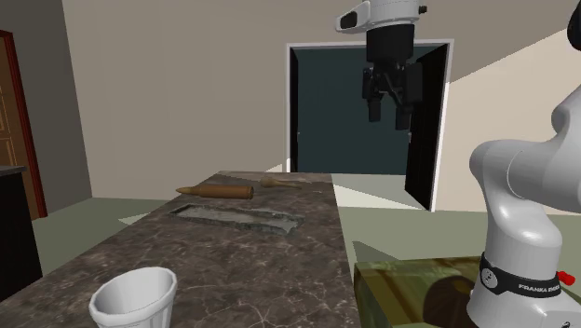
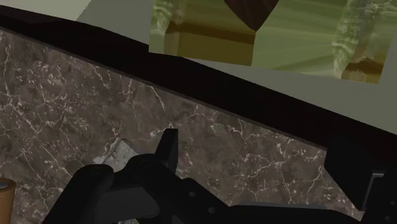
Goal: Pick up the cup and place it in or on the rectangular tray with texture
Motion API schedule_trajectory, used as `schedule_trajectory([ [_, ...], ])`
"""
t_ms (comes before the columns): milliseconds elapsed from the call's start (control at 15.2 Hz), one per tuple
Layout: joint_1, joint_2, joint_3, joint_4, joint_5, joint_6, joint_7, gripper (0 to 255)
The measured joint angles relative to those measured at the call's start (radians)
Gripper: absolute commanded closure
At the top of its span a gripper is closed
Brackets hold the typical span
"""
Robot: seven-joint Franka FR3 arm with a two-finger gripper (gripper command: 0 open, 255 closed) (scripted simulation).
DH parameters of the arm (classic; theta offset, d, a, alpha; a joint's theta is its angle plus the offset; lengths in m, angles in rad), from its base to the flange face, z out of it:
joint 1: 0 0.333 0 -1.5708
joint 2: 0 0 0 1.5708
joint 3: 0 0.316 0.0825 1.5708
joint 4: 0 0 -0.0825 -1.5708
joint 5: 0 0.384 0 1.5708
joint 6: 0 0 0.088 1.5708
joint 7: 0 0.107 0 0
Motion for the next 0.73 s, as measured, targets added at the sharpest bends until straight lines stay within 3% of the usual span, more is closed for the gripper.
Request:
schedule_trajectory([
  [264,0.004,0.053,0.024,0.003,0.013,0.049,0.037,0],
  [726,0.014,0.281,0.106,0.076,0.038,0.208,0.163,0],
])
